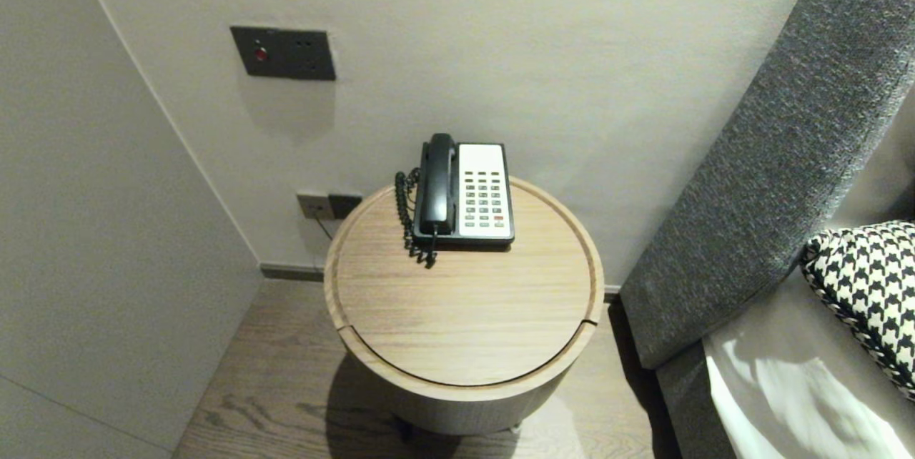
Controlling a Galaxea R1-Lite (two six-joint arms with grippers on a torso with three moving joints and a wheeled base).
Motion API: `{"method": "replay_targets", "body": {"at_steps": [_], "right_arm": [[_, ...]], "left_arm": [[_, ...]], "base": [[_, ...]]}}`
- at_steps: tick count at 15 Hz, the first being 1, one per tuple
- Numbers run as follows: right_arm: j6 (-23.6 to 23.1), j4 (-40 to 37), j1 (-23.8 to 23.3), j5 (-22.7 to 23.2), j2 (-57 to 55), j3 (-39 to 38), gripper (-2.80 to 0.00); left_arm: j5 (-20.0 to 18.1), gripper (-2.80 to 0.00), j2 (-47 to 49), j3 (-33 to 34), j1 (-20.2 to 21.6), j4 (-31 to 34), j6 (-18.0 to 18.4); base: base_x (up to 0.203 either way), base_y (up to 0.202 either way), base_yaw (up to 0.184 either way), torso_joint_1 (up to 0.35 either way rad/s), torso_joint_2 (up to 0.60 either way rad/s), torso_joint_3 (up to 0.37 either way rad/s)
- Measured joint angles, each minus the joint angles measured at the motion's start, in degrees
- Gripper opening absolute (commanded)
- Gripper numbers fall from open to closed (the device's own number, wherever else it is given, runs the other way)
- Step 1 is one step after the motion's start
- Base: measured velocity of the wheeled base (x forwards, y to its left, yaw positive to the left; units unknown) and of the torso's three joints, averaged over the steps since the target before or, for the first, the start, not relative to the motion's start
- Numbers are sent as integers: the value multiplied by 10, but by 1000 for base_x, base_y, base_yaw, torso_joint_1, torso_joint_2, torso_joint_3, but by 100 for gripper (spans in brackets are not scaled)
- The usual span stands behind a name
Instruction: Open the nightstand drawer
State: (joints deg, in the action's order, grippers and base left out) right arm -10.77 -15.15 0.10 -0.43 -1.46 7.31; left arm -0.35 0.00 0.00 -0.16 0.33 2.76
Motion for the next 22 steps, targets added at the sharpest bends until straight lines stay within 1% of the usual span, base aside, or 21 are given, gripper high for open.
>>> {"method": "replay_targets", "body": {"at_steps": [2, 10, 11, 14, 15, 16, 17, 18, 19, 20, 22], "right_arm": [[4, 0, 0, -11, 5, -1, -280], [4, 7, 1, -16, 8, -5, -280], [4, 33, 1, -17, 8, -13, -280], [2, 191, 1, -3, 8, -65, -280], [4, 227, 1, 6, 8, -69, -280], [16, 228, 1, 10, 8, -71, -280], [44, 215, 0, 8, 8, -72, -280], [84, 210, 1, 0, 8, -72, -280], [114, 209, 1, -11, 8, -72, -280], [125, 209, 1, -15, 8, -73, -280], [127, 209, 1, -16, 8, -73, -280]], "left_arm": [[0, -280, 0, 0, 0, 0, 0], [0, -280, 0, 0, 0, 0, 0], [0, -280, 0, 0, 0, 0, 0], [0, -280, 0, 0, 0, 0, 0], [0, -280, 0, 0, 0, 0, 0], [0, -280, 0, 0, 0, 0, 0], [0, -280, 0, 0, 0, 0, 0], [0, -280, 0, 0, 0, 0, 0], [0, -280, 0, 0, 0, 0, 0], [0, -280, 0, 0, 0, 0, 0], [0, -280, 0, 0, 0, 0, 0]], "base": [[0, 0, 0, 0, 0, 0], [0, 0, 0, 0, 0, 0], [0, 0, 0, 0, 0, 0], [0, 0, 0, 0, 0, 0], [0, 0, 0, 0, 0, 0], [0, 0, 0, 0, 0, 0], [0, 0, 0, 0, 0, 0], [0, 0, 0, 0, 0, 0], [0, 0, 0, 0, 0, 0], [0, 0, 0, 0, 0, 0], [0, 0, 0, 0, 0, 0]]}}
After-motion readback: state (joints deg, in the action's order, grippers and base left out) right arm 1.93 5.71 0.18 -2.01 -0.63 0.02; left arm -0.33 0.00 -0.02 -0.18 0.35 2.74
